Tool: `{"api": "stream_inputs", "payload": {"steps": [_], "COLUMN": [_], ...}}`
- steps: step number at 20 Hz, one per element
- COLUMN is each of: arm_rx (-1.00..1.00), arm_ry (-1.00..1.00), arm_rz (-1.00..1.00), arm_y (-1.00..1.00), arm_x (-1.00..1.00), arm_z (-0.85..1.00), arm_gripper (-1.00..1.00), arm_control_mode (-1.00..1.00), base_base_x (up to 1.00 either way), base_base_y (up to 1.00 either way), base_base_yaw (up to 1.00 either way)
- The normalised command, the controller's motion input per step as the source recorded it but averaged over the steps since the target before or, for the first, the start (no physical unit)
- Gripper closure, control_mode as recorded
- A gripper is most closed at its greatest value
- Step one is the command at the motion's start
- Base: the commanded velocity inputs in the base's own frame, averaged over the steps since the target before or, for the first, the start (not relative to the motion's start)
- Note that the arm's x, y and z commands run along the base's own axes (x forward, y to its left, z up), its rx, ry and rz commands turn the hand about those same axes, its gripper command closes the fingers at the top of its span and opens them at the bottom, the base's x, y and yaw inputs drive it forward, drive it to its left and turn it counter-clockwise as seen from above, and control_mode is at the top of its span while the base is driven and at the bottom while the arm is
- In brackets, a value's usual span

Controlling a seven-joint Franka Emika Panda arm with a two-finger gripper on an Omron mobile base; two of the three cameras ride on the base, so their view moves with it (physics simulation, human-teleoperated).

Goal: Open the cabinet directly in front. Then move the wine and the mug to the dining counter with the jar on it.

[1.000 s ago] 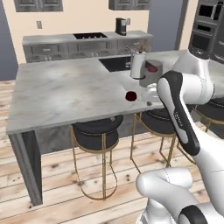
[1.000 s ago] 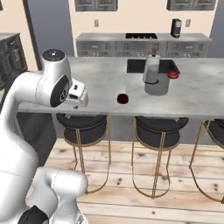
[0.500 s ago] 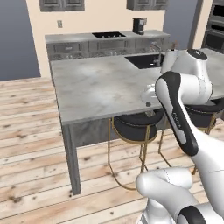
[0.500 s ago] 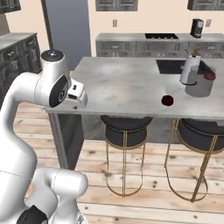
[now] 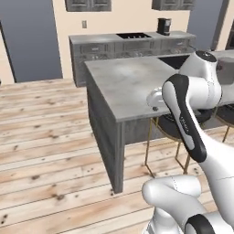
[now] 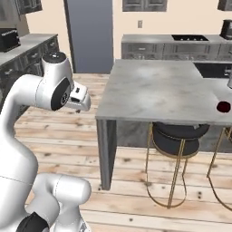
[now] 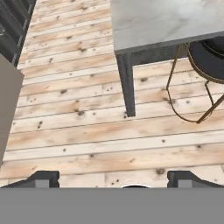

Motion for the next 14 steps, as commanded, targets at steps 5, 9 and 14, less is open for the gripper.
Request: {"api": "stream_inputs", "payload": {"steps": [5,9,14], "arm_rx": [0.0,0.0,0.0], "arm_ry": [0.0,0.0,0.0], "arm_rz": [0.0,0.0,0.0], "arm_y": [0.0,0.0,0.0], "arm_x": [0.0,0.0,0.0], "arm_z": [0.0,0.0,0.0], "arm_gripper": [-1.0,-1.0,-1.0], "arm_control_mode": [1.0,1.0,1.0], "base_base_x": [0.03,0.18,0.64], "base_base_y": [1.0,1.0,1.0], "base_base_yaw": [0.06,0.06,0.01]}}
